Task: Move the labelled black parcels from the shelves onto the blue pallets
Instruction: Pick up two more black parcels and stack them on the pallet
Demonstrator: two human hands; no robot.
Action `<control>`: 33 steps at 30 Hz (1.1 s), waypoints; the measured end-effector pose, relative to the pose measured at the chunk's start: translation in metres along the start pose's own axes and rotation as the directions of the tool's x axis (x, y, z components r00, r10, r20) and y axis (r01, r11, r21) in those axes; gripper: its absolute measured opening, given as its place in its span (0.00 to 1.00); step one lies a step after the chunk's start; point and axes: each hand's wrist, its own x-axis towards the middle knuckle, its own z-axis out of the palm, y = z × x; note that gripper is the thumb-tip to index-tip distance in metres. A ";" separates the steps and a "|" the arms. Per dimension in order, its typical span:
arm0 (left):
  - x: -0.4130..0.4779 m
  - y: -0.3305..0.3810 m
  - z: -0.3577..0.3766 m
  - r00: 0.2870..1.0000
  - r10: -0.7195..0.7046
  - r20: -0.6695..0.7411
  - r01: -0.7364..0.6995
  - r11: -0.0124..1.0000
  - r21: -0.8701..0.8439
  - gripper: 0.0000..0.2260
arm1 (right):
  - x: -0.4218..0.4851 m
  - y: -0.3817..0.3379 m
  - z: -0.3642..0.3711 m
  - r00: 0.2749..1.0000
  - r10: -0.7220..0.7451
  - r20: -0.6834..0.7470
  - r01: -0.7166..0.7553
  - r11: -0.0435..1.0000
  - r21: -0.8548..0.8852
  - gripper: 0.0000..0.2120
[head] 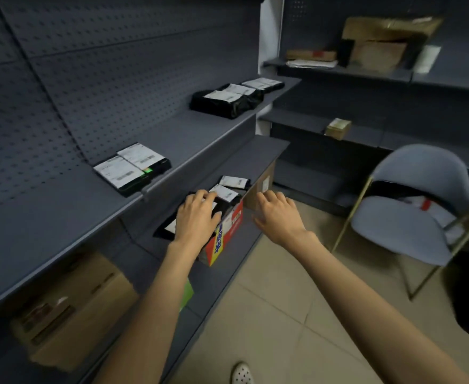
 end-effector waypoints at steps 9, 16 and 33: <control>0.147 0.012 0.077 0.996 -0.021 0.088 0.027 0.997 -0.067 0.23 | 0.132 0.079 0.033 0.998 0.029 0.064 -0.028 1.000 -0.014 0.23; 0.192 0.003 0.148 0.969 -0.140 0.204 0.156 0.986 -0.061 0.22 | 0.211 0.121 0.098 0.975 -0.019 0.220 0.016 1.000 0.014 0.25; 0.204 -0.021 0.268 0.633 -0.747 0.203 0.764 0.645 -0.012 0.23 | 0.370 0.115 0.245 0.734 -0.527 0.427 0.462 0.850 0.255 0.26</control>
